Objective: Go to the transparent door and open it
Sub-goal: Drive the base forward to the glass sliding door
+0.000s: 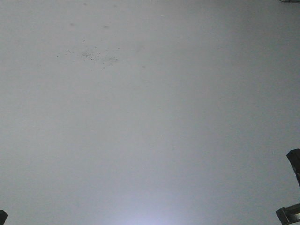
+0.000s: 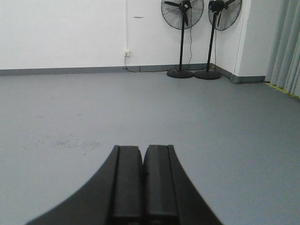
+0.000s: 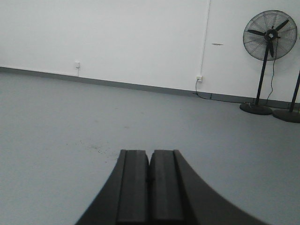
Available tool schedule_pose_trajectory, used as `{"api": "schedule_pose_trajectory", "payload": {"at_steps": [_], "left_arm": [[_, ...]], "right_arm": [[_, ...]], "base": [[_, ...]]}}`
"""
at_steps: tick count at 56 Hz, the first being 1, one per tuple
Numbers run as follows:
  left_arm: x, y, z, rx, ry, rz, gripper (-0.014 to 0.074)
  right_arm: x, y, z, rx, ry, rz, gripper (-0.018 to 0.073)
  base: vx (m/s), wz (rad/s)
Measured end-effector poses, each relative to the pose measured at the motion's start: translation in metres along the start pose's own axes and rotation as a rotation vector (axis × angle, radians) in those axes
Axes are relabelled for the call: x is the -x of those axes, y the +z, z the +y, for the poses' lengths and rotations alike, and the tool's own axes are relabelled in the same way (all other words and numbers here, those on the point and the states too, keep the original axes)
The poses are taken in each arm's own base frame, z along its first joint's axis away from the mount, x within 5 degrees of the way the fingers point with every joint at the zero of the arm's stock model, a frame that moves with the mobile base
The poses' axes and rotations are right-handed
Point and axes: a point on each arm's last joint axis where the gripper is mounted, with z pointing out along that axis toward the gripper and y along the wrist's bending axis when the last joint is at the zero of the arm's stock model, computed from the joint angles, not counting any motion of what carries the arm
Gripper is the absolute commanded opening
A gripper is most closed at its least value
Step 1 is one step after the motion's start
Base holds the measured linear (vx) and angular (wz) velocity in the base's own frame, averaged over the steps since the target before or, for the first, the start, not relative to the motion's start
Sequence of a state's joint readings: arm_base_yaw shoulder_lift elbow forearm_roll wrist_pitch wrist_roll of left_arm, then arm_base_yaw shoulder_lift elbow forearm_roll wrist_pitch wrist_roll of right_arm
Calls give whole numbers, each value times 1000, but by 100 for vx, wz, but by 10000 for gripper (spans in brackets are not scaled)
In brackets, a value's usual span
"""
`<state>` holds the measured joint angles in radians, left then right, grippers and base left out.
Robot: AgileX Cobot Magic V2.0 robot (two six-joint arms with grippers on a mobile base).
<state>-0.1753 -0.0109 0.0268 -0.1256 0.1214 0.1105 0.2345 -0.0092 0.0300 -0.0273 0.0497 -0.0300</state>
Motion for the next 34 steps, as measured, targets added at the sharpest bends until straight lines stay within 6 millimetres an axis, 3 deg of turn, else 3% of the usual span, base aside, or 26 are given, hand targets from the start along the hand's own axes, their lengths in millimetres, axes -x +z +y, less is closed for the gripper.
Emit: {"api": "schedule_pose_trajectory", "payload": {"at_steps": [34], "left_arm": [[0,0,0,0,0,0,-6]], "right_arm": [[0,0,0,0,0,0,-6]], "base": [[1,4]]}}
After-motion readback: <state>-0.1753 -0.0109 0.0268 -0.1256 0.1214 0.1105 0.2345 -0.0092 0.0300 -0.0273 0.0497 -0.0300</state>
